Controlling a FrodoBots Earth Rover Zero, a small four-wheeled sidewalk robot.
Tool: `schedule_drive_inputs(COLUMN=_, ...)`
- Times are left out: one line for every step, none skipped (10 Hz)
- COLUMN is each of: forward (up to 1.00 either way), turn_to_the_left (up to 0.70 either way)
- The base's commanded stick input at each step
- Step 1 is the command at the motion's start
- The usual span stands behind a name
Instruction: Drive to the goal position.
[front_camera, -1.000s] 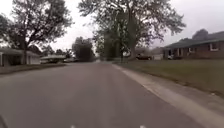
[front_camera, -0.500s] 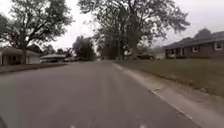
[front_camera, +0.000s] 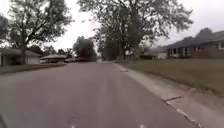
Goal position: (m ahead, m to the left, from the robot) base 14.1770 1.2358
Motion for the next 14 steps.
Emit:
schedule_drive_inputs(forward=1.0, turn_to_the_left=-0.03)
schedule_drive_inputs(forward=1.0, turn_to_the_left=-0.03)
schedule_drive_inputs(forward=1.0, turn_to_the_left=-0.03)
schedule_drive_inputs(forward=1.0, turn_to_the_left=-0.03)
schedule_drive_inputs(forward=1.0, turn_to_the_left=-0.03)
schedule_drive_inputs(forward=1.0, turn_to_the_left=-0.01)
schedule_drive_inputs(forward=1.0, turn_to_the_left=0.0)
schedule_drive_inputs(forward=1.0, turn_to_the_left=0.0)
schedule_drive_inputs(forward=1.0, turn_to_the_left=0.0)
schedule_drive_inputs(forward=1.0, turn_to_the_left=0.0)
schedule_drive_inputs(forward=1.0, turn_to_the_left=0.0)
schedule_drive_inputs(forward=1.0, turn_to_the_left=0.0)
schedule_drive_inputs(forward=1.0, turn_to_the_left=-0.01)
schedule_drive_inputs(forward=1.0, turn_to_the_left=-0.04)
